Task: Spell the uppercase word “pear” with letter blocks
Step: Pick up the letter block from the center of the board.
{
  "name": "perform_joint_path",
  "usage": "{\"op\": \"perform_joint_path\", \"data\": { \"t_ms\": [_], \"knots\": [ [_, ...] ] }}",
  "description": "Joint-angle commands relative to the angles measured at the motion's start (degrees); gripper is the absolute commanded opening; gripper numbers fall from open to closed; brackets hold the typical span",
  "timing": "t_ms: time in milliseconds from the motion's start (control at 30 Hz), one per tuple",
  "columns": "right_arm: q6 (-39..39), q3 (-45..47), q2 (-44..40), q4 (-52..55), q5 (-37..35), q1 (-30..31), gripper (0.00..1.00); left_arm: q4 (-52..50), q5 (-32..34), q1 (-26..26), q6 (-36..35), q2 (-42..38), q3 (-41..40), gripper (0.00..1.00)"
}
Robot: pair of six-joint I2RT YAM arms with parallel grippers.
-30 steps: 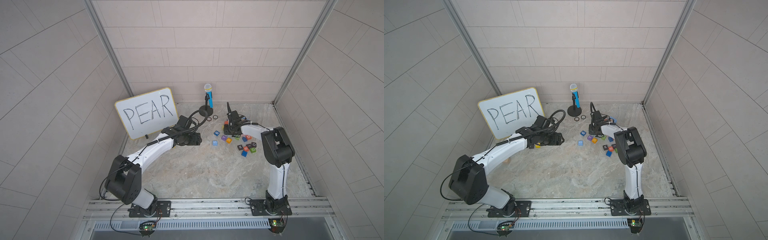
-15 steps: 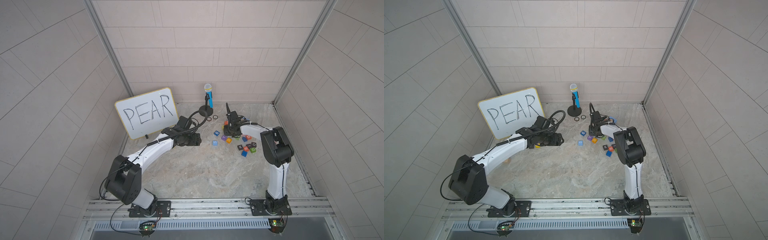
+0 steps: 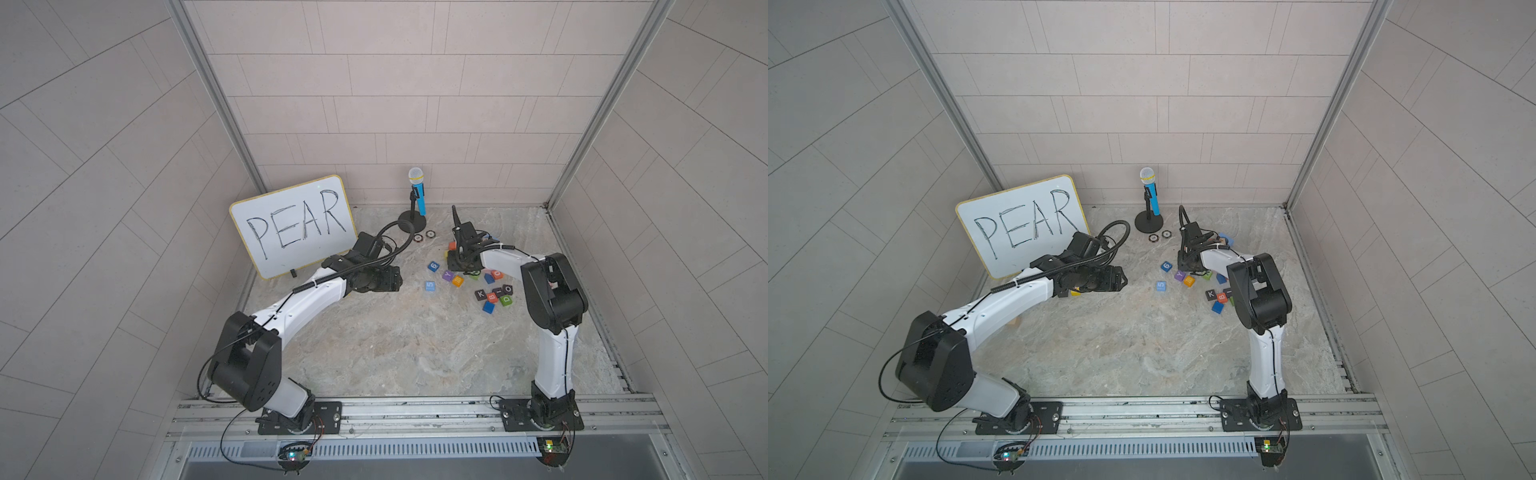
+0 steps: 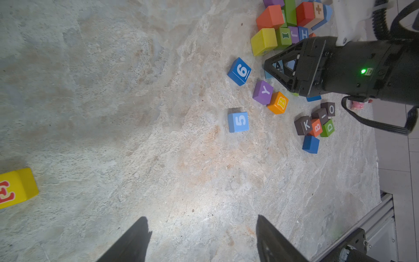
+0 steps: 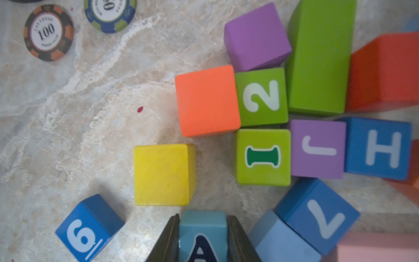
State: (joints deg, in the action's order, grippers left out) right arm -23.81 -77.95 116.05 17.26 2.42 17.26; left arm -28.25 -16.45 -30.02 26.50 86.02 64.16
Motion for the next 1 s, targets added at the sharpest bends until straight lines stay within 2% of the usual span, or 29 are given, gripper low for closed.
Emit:
{"op": "perform_joint_path", "data": {
  "t_ms": [0,667,967],
  "knots": [
    [-0.4,-0.7,-0.5,1.6,-1.3,0.3,0.3,0.0,0.9,0.0,-0.2,-1.6,-0.9,0.78],
    [-1.2,-1.0,-6.9,4.5,-1.8,0.8,0.29,-1.5,1.7,0.9,-0.2,-3.9,-2.2,0.78],
    [-1.6,-0.4,-12.2,6.8,-3.1,4.7,0.28,-3.0,3.4,2.2,-0.2,-8.1,-3.7,0.78]
  ]
}}
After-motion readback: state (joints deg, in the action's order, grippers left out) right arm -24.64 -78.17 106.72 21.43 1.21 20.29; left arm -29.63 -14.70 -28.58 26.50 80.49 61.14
